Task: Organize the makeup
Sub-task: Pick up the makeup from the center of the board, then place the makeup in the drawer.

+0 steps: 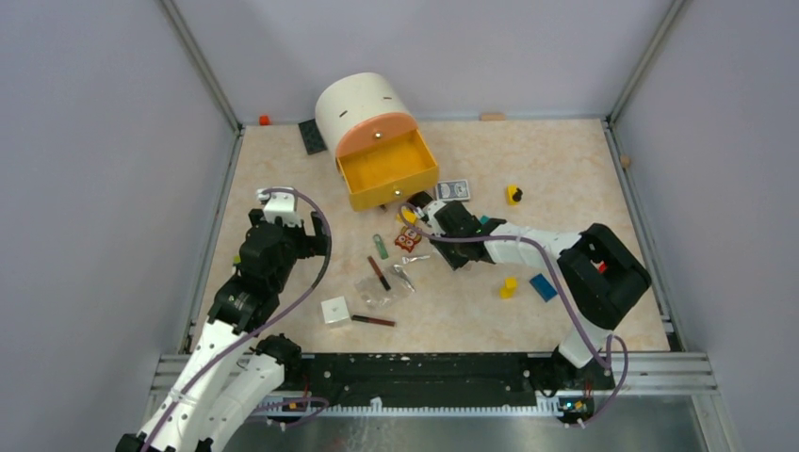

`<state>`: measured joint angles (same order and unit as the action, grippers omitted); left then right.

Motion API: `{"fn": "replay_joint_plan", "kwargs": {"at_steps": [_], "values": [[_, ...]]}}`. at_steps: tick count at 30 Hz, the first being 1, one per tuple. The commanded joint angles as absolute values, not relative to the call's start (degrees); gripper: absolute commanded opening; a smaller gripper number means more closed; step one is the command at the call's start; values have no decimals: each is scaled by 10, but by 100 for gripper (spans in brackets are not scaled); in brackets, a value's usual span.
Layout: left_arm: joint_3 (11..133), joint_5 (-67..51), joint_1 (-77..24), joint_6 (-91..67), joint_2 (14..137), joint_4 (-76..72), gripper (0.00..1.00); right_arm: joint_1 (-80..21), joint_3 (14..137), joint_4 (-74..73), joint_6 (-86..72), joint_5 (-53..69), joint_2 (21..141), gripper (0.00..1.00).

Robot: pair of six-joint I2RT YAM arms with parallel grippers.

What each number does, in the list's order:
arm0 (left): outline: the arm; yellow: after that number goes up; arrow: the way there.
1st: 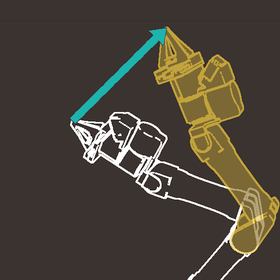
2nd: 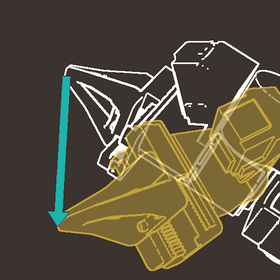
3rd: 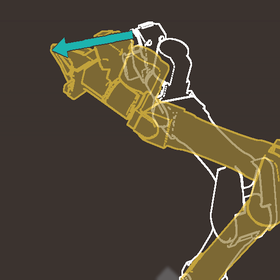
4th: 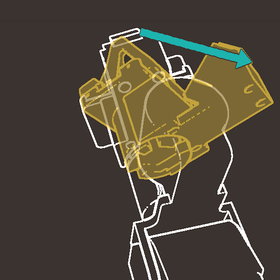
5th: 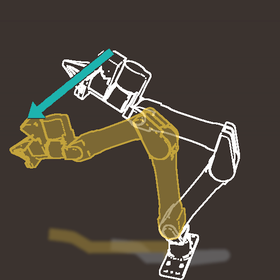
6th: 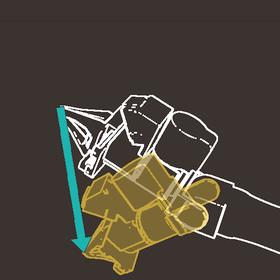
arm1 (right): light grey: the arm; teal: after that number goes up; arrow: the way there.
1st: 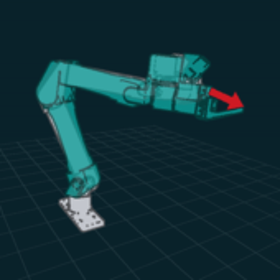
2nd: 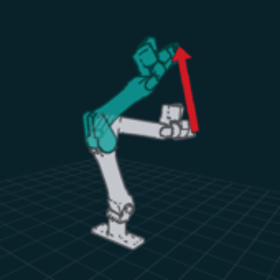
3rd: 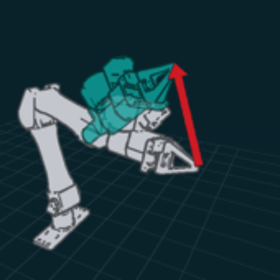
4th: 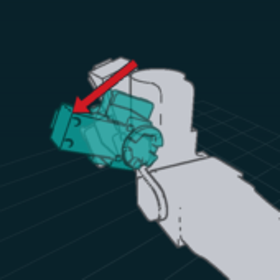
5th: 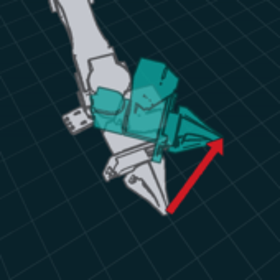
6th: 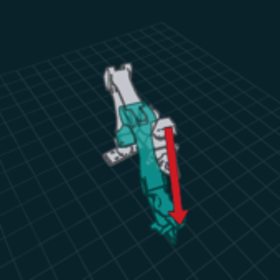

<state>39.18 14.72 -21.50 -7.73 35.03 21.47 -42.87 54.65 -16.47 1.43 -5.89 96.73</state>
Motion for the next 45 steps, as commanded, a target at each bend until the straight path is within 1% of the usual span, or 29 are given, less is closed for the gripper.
{"fn": "replay_joint_plan", "kwargs": {"at_steps": [1,6,10,14,17,21,24,26,29,33,37,40,42,45], "values": [[389,161,-214,-70,346,192,99,-424,555,-171,18,-64,973,24],[387,160,-213,-69,344,190,99,-425,554,-179,23,-67,909,8],[385,161,-212,-65,339,186,99,-425,564,-181,27,-123,819,2],[380,163,-213,-63,329,183,99,-425,578,-156,42,-169,743,1],[377,163,-212,-58,322,179,99,-425,585,-97,114,-123,701,0],[374,165,-212,-54,313,179,99,-426,591,-28,306,44,684,0],[374,168,-213,-53,310,179,99,-424,613,31,416,99,710,0],[373,169,-213,-52,309,180,99,-422,663,28,483,118,753,0],[373,168,-213,-51,310,180,99,-419,756,-24,569,117,840,0],[370,167,-212,-50,310,179,99,-412,896,-169,690,167,947,0],[370,168,-211,-49,310,178,99,-406,987,-246,736,202,1034,0],[370,169,-211,-49,309,180,99,-405,1042,-297,754,193,1087,0],[369,169,-212,-50,308,180,99,-404,1058,-301,753,189,1108,0],[369,169,-211,-50,309,179,99,-404,1062,-278,737,194,1126,3]]}}
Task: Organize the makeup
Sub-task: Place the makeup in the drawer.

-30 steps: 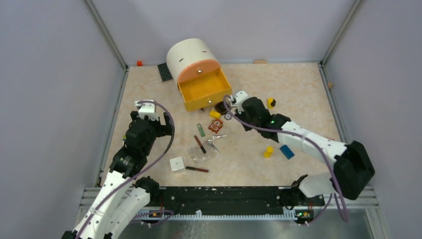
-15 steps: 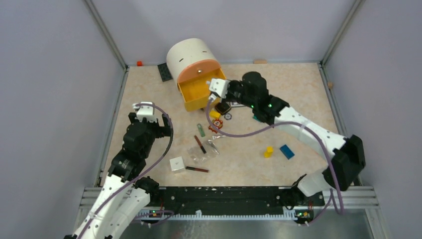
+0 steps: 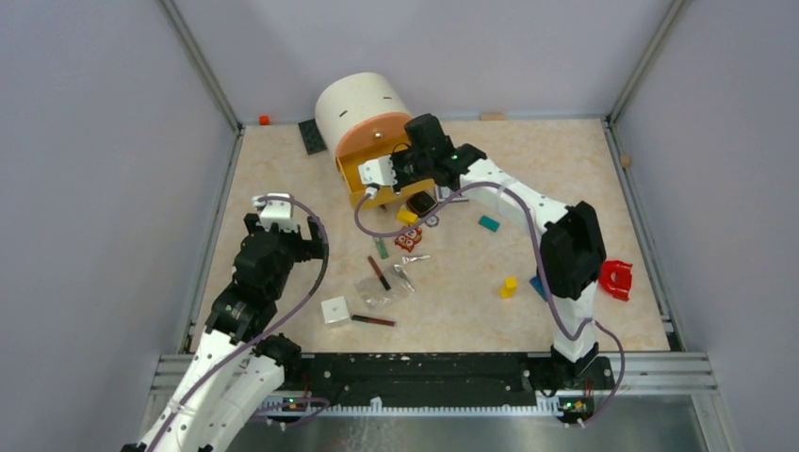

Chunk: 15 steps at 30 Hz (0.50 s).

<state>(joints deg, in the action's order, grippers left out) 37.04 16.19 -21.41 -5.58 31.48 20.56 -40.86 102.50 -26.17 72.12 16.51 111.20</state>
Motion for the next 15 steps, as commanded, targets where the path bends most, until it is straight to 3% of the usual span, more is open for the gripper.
{"fn": "replay_joint_plan", "kwargs": {"at_steps": [1,15], "values": [[369,169,-211,-49,309,178,99,-403,1063,-272,730,197,1131,4],[366,161,-208,-48,308,176,99,-403,1091,-188,645,186,1105,33]]}}
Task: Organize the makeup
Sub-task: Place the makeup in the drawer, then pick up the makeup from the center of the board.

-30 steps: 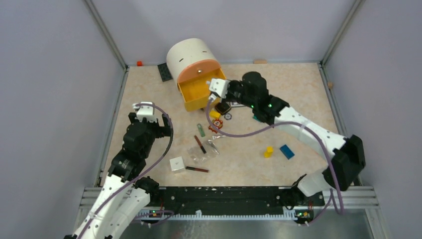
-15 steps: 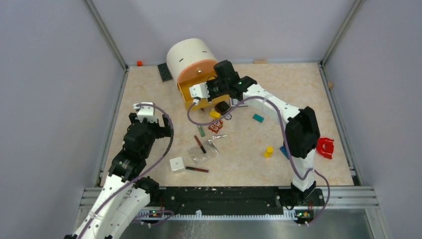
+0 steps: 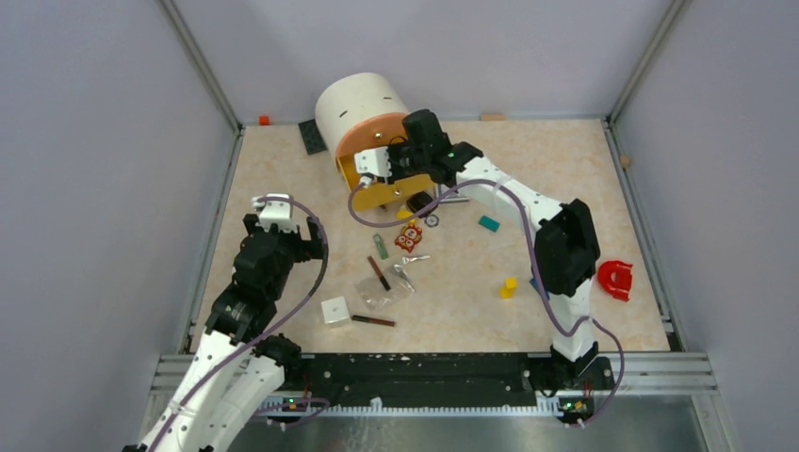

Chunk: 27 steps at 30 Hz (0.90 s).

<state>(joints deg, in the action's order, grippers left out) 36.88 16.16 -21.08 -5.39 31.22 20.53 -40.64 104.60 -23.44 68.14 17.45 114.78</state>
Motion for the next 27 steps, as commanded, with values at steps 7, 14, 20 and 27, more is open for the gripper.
{"fn": "replay_joint_plan", "kwargs": {"at_steps": [7,14,20,27], "values": [[366,162,-207,-48,308,176,99,-403,1078,-162,551,152,1049,37],[366,159,-205,-50,316,174,99,-411,796,33,93,20,851,48],[368,141,-202,-53,335,175,99,-473,608,12,-98,-72,753,49],[368,140,-191,-54,338,175,99,-549,533,-61,-203,-113,800,48]]}}
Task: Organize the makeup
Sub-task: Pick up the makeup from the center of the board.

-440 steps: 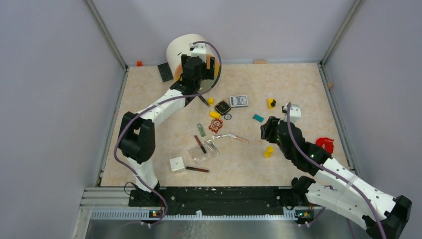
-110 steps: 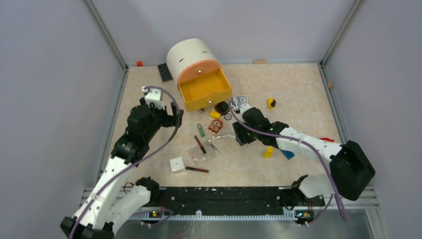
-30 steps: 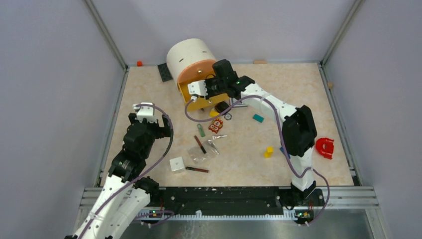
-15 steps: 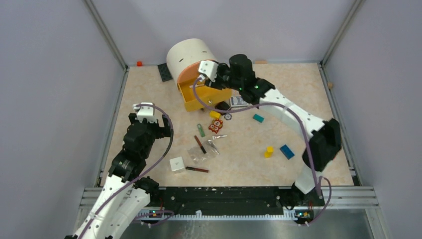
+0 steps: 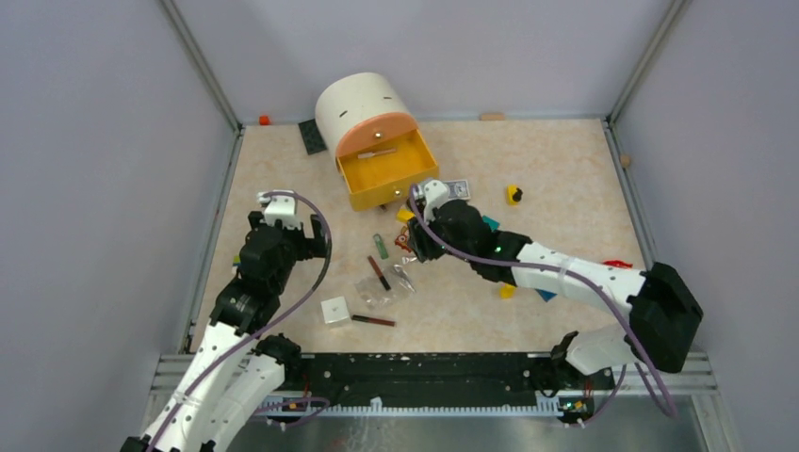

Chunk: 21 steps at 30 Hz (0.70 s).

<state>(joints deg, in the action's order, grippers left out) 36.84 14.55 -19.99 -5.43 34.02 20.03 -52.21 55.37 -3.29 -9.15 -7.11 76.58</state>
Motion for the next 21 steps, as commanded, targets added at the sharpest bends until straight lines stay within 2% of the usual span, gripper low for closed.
{"fn": "replay_joint_plan", "kwargs": {"at_steps": [1,6,11,21], "values": [[369,139,-190,-55,338,175,99,-553,524,-53,-212,-108,812,48],[368,128,-184,-56,341,174,99,-558,516,-24,-237,-87,872,48],[368,123,-178,-56,341,175,99,-594,559,-4,-222,-78,926,48],[368,118,-170,-57,341,174,99,-638,685,-42,-214,-151,1060,48]]}}
